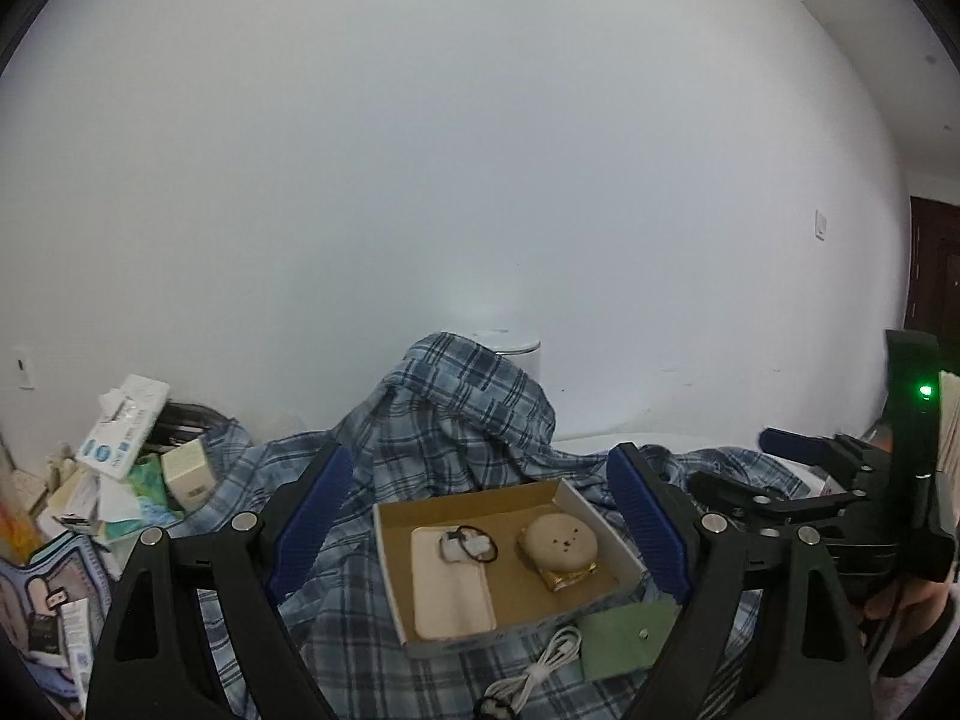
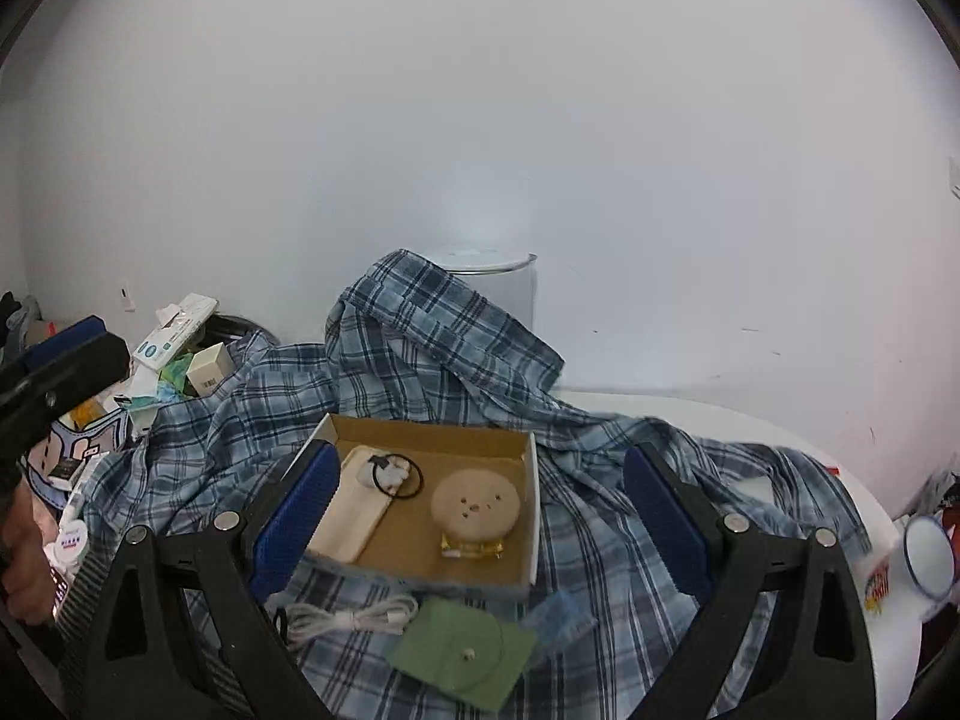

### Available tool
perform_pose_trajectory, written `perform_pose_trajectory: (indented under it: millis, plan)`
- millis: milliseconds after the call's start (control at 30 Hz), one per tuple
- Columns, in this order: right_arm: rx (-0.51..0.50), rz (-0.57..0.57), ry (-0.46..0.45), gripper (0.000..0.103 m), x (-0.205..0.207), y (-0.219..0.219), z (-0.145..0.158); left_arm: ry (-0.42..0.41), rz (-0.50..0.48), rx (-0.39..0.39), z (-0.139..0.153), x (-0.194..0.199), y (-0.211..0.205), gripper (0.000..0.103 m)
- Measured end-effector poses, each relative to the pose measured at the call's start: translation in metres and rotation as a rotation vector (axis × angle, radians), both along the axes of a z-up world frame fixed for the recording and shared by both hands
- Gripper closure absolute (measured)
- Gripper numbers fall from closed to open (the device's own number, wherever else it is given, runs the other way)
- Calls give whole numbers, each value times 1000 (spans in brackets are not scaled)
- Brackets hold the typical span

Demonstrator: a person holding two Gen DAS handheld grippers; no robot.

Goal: Organize soft objects
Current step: 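Lower the left tool onto the black cable with pink tag and grasp it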

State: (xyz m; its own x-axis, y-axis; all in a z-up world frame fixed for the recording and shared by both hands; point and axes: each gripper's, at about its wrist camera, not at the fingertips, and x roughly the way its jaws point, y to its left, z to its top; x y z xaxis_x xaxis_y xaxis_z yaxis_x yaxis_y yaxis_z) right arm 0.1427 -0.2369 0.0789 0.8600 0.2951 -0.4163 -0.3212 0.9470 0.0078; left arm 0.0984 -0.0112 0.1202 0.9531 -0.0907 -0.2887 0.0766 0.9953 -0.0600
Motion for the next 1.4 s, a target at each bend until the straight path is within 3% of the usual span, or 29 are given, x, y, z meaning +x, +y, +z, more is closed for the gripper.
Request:
perform_pose_trajectory:
  millis: [100,167,300,400,533,833,1167,1400]
  plan:
    - [20,4,-12,7,-17,-7,-10,-14,-16,15,-8,-17,0,14]
    - [19,-5,-32,0,-26,-9,-19,-29,-28,14,-17,-28,0,14]
    - [10,-43,-45,0,-40,-11,-42,-62,-15,0,-37,-49,0,14]
    - [17,-38,-36,0,-46,-11,-59,-60,-30,2,-49,-56,-2,0]
    - [1,-46,-65,0,-52,-10,-77,-72,-26,32,-66,-62,-7,0]
    - [43,-59,-58,0,-55,-16,-94,26,-38,17,-113,-50,-8,0]
    - [58,-68,-24,0,-48,-19,-98,84,-35,-123,-121,-40,18,0]
    - [51,-63,-24,0,-48,-17,-99,139,-50,-87,-123,-35,11,0]
